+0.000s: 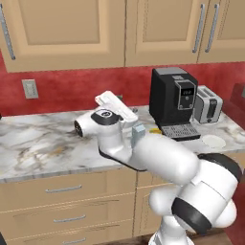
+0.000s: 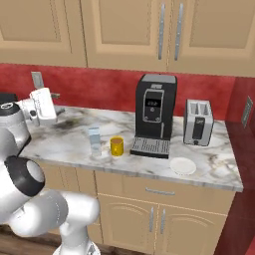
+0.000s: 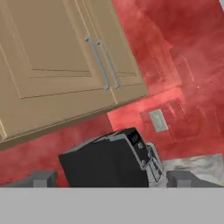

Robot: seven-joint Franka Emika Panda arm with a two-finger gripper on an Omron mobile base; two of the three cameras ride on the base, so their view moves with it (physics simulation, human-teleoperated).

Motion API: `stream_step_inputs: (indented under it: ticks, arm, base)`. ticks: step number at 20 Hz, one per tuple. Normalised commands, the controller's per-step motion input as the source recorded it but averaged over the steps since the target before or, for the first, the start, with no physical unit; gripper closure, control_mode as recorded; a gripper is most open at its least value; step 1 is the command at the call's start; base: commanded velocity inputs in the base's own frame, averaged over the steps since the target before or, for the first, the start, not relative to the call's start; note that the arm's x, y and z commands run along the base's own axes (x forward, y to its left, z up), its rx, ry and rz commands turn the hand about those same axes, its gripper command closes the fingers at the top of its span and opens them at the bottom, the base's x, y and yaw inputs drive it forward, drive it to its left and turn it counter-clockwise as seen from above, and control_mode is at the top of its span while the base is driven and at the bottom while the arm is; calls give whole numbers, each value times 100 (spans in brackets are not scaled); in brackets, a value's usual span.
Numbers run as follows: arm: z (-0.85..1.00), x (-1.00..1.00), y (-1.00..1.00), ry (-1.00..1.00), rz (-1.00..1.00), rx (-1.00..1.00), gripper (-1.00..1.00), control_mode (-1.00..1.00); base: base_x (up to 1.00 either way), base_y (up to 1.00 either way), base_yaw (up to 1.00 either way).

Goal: Take a sugar cube from the saucer and place it inside the coffee. Then, grab milk from the fridge and place it next to the coffee on the counter to sweeten the coffee.

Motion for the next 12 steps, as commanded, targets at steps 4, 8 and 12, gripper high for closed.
stream_step_inputs:
  ticks: [4,8,12]
  arm:
    - [71,-100,-50,-61,0,0,-100,-100]
    - [81,-100,-64,-56,0,1,-100,-100]
    - [54,-100,-88,-50,0,11,-100,-100]
  base:
    - [0,0,0]
    - [0,0,0]
    - [0,0,0]
